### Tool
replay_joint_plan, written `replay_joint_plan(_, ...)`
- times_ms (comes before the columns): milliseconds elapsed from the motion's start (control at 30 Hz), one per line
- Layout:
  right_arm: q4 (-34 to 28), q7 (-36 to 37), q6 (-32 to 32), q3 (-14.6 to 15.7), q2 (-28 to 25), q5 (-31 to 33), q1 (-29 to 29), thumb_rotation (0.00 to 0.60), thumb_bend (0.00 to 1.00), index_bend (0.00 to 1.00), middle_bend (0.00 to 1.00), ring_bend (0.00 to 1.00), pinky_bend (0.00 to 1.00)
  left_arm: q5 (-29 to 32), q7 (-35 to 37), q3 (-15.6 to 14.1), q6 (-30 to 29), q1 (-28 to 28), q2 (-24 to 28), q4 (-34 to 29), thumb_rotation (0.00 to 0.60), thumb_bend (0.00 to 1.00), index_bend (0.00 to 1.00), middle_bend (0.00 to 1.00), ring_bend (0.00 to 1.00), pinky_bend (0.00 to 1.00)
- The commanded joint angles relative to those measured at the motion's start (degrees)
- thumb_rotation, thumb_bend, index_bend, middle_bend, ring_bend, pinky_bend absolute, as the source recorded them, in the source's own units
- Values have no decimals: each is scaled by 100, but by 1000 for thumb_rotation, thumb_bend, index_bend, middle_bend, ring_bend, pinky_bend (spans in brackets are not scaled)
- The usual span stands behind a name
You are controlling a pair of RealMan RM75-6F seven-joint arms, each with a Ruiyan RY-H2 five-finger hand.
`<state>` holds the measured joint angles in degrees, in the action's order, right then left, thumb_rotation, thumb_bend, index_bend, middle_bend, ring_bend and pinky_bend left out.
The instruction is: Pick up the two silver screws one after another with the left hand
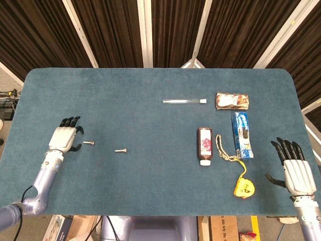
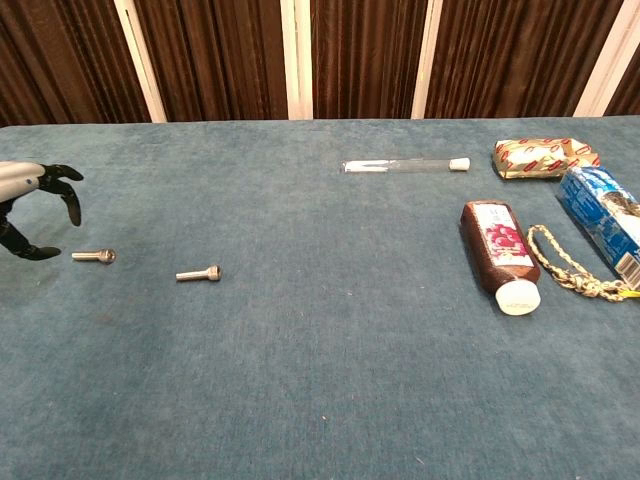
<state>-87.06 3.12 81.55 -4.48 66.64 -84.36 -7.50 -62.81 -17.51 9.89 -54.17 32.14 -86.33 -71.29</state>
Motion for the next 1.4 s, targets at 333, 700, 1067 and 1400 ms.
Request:
replay_joint_plan(333,44,92,-23,-37,9,59,-3,600,147,131,91,47,0,174,-1010,-134,-283,179,-342,-10,600,425,434,38,0,0)
replay_joint_plan(700,85,126,-80,-67,35,147,-12,600,146,130,90,47,0,215,-1143,-179,-338,213,-564,163,600,441,464,40,0,0)
replay_joint_plan(1067,84,115,-94,-94,53,218,-5,600,146,131,91,47,0,237,-1285,-208,-436,190,-595,279,600,443,481,40,0,0)
replay_joint_plan(1400,85,32,-129,-104,91,266,-16,600,146,130,91,47,0,226,-1228,-234,-407,174,-635,411,600,465,504,41,0,0)
